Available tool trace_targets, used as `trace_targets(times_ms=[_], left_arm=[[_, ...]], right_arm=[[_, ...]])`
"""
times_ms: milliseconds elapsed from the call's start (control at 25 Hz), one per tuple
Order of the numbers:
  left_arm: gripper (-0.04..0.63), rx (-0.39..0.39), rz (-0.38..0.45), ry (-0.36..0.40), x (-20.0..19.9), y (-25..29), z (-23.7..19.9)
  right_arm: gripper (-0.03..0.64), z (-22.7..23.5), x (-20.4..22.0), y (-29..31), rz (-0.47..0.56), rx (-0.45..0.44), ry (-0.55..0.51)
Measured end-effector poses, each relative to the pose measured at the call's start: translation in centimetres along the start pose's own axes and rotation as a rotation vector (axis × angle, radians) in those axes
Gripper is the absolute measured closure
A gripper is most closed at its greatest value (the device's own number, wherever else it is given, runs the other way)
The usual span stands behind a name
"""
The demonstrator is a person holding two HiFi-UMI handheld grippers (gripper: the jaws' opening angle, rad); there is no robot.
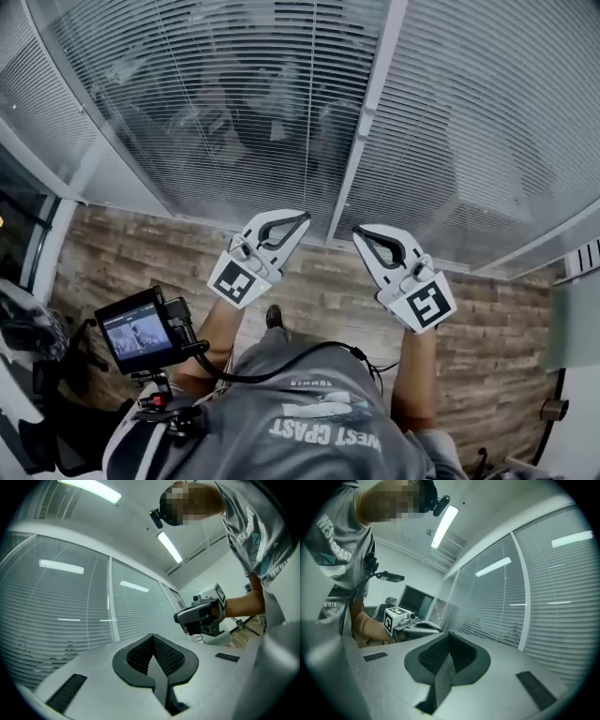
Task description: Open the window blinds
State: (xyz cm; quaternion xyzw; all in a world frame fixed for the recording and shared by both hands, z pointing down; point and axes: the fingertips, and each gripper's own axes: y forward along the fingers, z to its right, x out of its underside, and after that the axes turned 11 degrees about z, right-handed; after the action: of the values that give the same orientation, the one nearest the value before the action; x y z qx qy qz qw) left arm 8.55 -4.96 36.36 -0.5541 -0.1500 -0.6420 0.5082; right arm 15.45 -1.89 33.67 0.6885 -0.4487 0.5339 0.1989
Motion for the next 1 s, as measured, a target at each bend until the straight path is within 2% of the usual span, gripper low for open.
trace_targets(times_ms=[40,120,240,360,600,720,840,1000], left_arm=[[0.595,0.008,-0.005,0.013,-0.5,-0.1,1.5],[0.595,0.056,-0.04,0.09,-0.7,-0.3,3.1],[0.595,0.073,-0.065,0.144,-0.5,-0.7,2.8],[0.595,0.056,-0.094,0.132,-0.7,-1.5,2.9],[0.595,0.054,-0.12,0.13,-5.2,-3.1,7.7],[0.595,0.054,-0.114,0.125,-5.2,-3.8,7.5],[0.595,0.053,-0.102,0.136,-6.6,-7.0,8.9],[0.595,0.034,-0.077,0.147,-10.8,-12.3,11.3]], right_arm=[[0.614,-0.6,-0.2,-1.0,0.001,-0.011,0.008],[0.614,-1.0,-0.2,-1.5,0.004,-0.026,0.023],[0.614,-1.0,0.5,-0.7,0.007,-0.042,0.051],[0.614,-1.8,0.5,-0.5,0.017,-0.057,0.076],[0.614,-5.3,-3.5,-4.1,0.043,-0.052,0.097],[0.614,-5.9,-3.1,-3.6,0.029,-0.053,0.113],[0.614,-9.5,-4.1,-3.6,0.031,-0.054,0.096],[0.614,-15.4,-7.1,-3.7,0.035,-0.051,0.092]])
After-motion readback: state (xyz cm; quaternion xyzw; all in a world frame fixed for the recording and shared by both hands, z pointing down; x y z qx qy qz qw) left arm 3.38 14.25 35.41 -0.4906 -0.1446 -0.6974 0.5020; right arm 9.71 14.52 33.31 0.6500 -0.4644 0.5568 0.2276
